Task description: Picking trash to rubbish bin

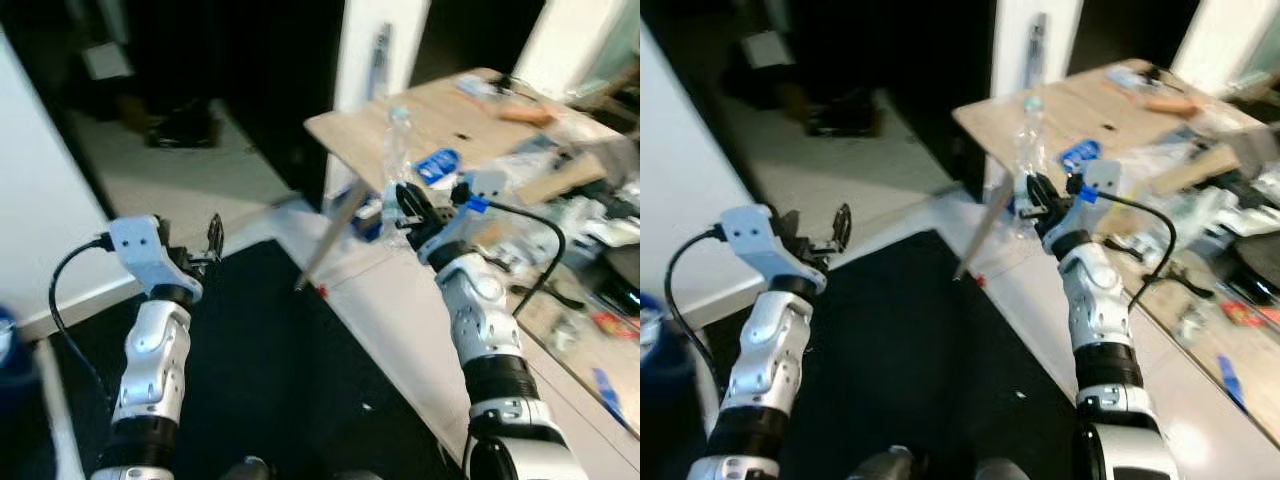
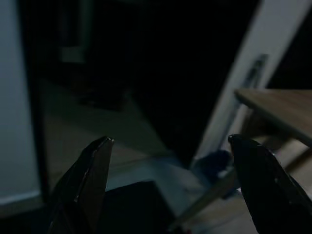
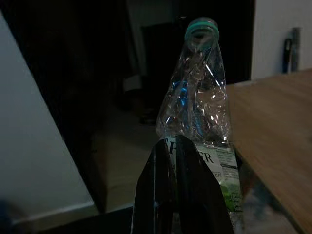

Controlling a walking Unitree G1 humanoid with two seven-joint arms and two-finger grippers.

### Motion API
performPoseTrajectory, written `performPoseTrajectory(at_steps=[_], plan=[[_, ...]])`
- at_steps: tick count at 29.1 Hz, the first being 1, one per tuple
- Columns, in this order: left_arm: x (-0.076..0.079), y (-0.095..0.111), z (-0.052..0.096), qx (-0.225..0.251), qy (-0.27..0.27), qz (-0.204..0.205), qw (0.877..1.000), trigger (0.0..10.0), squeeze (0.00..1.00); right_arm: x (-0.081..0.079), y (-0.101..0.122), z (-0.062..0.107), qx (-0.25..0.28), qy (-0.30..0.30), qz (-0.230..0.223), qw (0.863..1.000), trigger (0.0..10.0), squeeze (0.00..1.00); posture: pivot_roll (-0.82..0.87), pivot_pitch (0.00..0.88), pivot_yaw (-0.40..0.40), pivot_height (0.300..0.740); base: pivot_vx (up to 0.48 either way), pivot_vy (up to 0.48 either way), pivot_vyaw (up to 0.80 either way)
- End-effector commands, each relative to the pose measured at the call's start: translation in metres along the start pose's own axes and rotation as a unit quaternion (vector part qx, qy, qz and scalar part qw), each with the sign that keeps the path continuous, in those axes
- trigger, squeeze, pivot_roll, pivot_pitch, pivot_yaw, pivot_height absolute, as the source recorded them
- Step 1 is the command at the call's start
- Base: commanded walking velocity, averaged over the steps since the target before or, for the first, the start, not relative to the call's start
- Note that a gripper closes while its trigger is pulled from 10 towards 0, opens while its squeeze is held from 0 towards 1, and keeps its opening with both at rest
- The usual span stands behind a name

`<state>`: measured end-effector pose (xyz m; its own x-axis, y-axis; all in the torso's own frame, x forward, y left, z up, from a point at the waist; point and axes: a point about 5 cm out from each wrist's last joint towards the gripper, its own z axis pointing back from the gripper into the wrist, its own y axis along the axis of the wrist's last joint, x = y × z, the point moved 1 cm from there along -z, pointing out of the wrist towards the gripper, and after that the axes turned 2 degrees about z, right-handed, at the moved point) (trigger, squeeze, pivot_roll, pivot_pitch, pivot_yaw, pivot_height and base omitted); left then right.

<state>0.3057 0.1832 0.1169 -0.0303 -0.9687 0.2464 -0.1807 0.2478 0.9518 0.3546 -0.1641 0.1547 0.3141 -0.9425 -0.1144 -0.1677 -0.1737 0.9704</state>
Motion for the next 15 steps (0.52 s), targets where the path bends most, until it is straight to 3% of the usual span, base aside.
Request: performPoseTrajectory(at_steps=[1,5,15], plan=[[-0.0037,-0.0006,0.0007,-0.002,0.011,-0.006,1.000,10.0,0.00,-0.0063,0.0058,-0.0048,0.017,0.007,0.008,1.000,10.0,0.00,-0.05,0.000,-0.053,0.740,0.000,0.000,0.69],[-0.0085,0.0008,0.0016,0.001,0.027,-0.012,1.000,10.0,0.00,-0.0130,0.0076,-0.0112,0.024,0.018,0.004,1.000,10.0,0.00,-0.04,0.000,-0.052,0.740,0.000,0.000,0.69],[0.0000,-0.0030,-0.0017,-0.003,0.016,-0.007,1.000,10.0,0.00,-0.0051,0.0063,-0.0113,0.019,0.009,0.009,1.000,10.0,0.00,-0.05,0.000,-0.044,0.740,0.000,0.000,0.70]])
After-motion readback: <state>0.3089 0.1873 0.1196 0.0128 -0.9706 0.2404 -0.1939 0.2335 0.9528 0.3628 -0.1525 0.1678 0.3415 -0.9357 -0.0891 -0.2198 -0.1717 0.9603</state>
